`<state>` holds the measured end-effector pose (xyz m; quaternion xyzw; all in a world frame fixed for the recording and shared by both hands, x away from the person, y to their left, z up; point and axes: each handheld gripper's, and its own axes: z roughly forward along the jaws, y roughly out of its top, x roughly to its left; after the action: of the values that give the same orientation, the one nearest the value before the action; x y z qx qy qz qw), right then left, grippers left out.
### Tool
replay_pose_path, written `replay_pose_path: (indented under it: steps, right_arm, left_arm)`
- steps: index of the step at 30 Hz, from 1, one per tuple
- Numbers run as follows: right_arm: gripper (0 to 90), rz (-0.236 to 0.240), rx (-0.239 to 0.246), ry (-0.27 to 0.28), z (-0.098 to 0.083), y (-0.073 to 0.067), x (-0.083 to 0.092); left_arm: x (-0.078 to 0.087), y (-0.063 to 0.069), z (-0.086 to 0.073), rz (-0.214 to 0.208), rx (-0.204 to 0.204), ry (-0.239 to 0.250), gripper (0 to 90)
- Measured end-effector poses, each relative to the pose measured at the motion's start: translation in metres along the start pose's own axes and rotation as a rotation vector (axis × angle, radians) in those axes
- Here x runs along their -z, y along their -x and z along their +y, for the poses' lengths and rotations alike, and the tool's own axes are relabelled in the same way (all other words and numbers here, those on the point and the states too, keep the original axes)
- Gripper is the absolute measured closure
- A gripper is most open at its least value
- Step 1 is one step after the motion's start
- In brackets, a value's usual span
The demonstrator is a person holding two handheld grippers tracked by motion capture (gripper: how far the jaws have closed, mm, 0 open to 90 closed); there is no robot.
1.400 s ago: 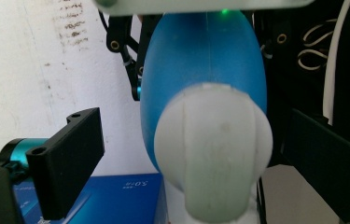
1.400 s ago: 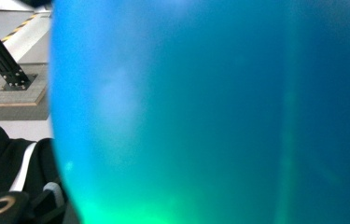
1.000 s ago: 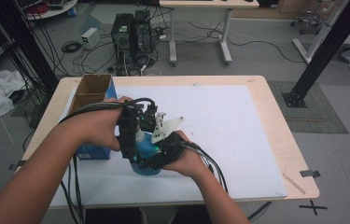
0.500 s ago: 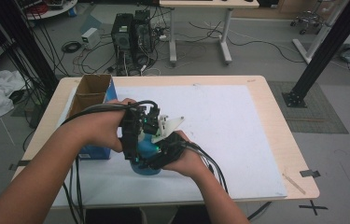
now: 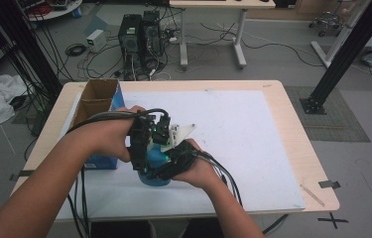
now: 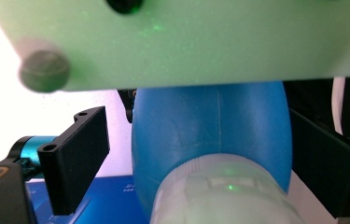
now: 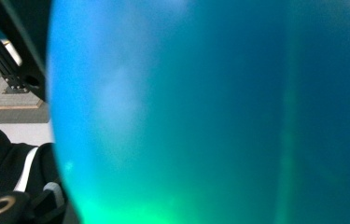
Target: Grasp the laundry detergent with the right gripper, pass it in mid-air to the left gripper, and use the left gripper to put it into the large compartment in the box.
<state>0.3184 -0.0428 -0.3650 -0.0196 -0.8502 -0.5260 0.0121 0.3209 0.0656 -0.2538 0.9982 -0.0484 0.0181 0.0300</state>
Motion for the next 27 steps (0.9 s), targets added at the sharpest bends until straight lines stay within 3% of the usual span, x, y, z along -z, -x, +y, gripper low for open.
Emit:
replay_pose_path:
  steps: [27]
  right_arm:
    - [46.7, -0.002, -0.005, 0.005, 0.0005, 0.0001, -0.0002]
  left_arm:
    - [-0.0004, 0.0016, 0.0009, -0.005, -0.010, -0.019, 26.0]
